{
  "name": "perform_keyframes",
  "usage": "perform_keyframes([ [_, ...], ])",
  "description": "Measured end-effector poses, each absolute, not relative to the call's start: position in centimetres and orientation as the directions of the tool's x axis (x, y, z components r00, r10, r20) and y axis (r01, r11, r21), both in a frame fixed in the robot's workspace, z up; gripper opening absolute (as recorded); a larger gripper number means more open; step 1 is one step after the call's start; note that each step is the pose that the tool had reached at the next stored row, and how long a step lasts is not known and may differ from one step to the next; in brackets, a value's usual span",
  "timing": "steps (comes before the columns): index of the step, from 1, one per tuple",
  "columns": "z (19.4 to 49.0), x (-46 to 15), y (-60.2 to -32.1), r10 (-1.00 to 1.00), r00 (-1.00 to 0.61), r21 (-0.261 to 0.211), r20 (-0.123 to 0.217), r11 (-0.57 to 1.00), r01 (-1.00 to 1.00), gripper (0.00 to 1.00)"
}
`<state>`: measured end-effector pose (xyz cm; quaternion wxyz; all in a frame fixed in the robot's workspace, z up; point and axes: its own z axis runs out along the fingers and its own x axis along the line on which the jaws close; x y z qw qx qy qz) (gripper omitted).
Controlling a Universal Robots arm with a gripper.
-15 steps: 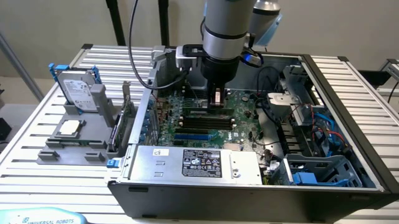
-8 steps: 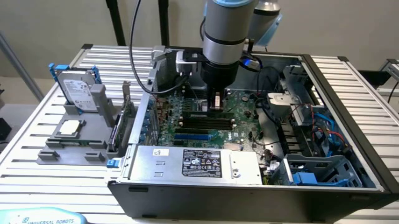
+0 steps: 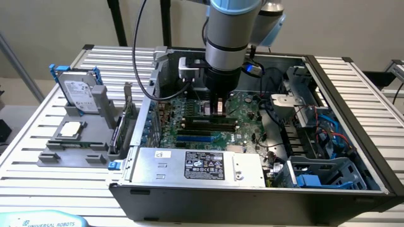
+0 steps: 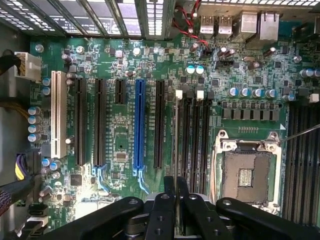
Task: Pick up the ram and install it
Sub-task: 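Insert the ram into the slot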
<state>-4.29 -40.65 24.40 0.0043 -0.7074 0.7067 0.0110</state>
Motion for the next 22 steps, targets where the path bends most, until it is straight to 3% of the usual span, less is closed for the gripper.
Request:
perform_keyframes([
  [22,23.51,-4.07,-40.23,-1.000,-0.011,0.015,-0.012,0.011,-1.000,0.13],
])
